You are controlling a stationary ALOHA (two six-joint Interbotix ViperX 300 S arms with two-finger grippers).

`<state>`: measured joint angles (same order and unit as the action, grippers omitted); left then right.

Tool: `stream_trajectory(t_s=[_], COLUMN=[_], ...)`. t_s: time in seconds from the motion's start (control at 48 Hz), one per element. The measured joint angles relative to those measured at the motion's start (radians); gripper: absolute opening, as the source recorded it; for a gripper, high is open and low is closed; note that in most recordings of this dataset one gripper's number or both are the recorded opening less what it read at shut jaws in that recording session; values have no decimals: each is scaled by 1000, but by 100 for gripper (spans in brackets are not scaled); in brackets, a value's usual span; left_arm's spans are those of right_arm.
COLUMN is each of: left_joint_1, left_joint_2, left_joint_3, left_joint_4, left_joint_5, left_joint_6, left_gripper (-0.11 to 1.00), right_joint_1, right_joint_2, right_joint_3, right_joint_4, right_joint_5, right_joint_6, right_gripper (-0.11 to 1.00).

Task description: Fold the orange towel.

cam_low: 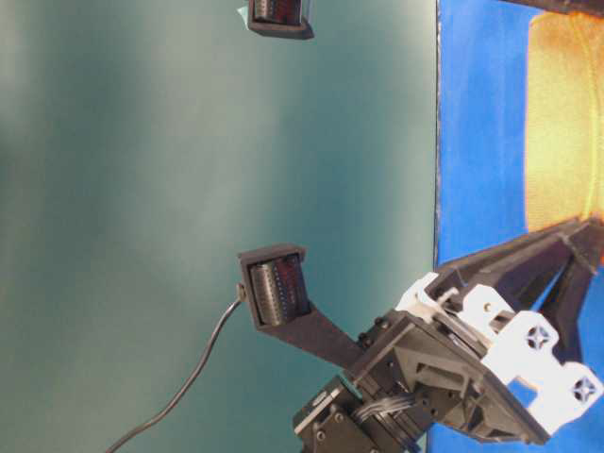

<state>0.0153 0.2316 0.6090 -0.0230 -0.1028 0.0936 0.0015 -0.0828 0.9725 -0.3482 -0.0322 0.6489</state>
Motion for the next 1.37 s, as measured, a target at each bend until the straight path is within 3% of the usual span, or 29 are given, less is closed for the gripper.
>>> stream_trajectory(t_s=[0.104, 0.208, 0.437, 0.687, 0.916, 1.041, 1.374], left_joint_1=[-9, -35, -86, -104, -104, -83, -49], left_joint_2=[-3, -29, -141, -345, -615, -792, -1158], left_joint_3=[2, 3, 17, 67, 202, 314, 529], left_joint_4=[0, 0, 0, 0, 2, 0, 0], left_joint_5=[14, 41, 149, 253, 245, 179, 143], left_joint_6=[0, 0, 0, 0, 0, 2, 2], left_gripper=[55, 68, 67, 66, 66, 66, 66], right_joint_1=[35, 74, 144, 149, 149, 149, 129], right_joint_2=[-15, -48, -161, -356, -626, -778, -980], right_joint_3=[-6, -11, -12, -11, 29, 57, 192], right_joint_4=[0, 0, 0, -12, -74, -109, -173], right_joint_5=[26, 60, 135, 264, 368, 413, 430], right_joint_6=[-3, -3, -3, -11, -11, -11, -6], right_gripper=[60, 56, 53, 53, 53, 53, 53])
